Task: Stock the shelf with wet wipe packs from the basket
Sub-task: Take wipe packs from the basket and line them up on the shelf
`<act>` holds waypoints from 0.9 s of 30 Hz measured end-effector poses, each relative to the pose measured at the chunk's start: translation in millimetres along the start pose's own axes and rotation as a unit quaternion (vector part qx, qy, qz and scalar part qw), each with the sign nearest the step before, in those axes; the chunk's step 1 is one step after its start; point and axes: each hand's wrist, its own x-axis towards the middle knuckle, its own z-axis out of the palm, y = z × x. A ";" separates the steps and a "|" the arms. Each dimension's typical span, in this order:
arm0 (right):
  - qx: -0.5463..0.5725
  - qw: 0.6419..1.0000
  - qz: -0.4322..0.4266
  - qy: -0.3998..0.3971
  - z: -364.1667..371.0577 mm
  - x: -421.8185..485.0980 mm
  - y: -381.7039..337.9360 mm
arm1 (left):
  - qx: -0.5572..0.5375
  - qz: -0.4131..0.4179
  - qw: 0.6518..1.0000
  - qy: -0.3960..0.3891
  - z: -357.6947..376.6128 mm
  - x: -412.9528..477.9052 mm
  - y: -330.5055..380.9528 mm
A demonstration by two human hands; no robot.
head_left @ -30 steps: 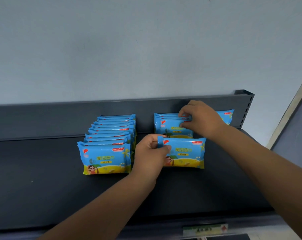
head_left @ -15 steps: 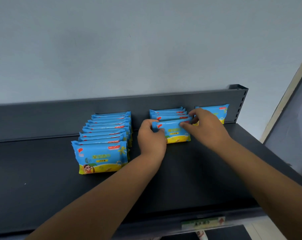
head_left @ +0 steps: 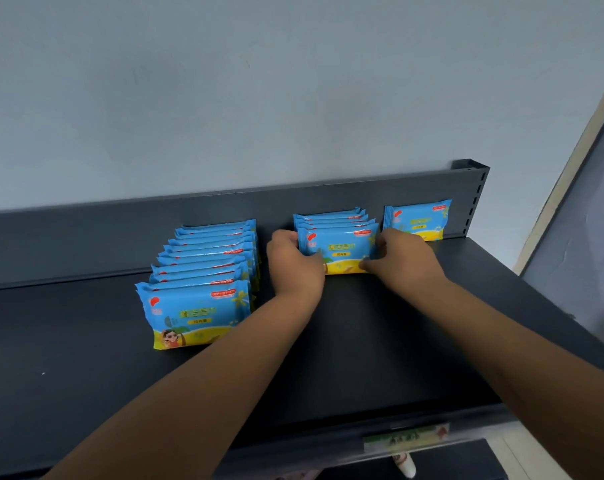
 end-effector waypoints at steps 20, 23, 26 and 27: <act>-0.015 0.999 -0.003 0.048 -10.2 -23.3 -19.7 | 0.327 0.163 0.927 -0.084 -24.8 -43.5 42.0; -0.015 0.996 0.006 0.083 -10.7 -30.8 -28.1 | 0.407 0.209 0.884 -0.091 -35.5 -42.3 52.6; -0.025 0.996 0.016 0.083 -10.9 -35.5 -34.1 | 0.439 0.236 0.862 -0.096 -46.9 -40.7 57.0; -0.033 0.996 0.015 0.081 -10.9 -37.4 -36.4 | 0.445 0.239 0.858 -0.095 -50.1 -40.3 57.1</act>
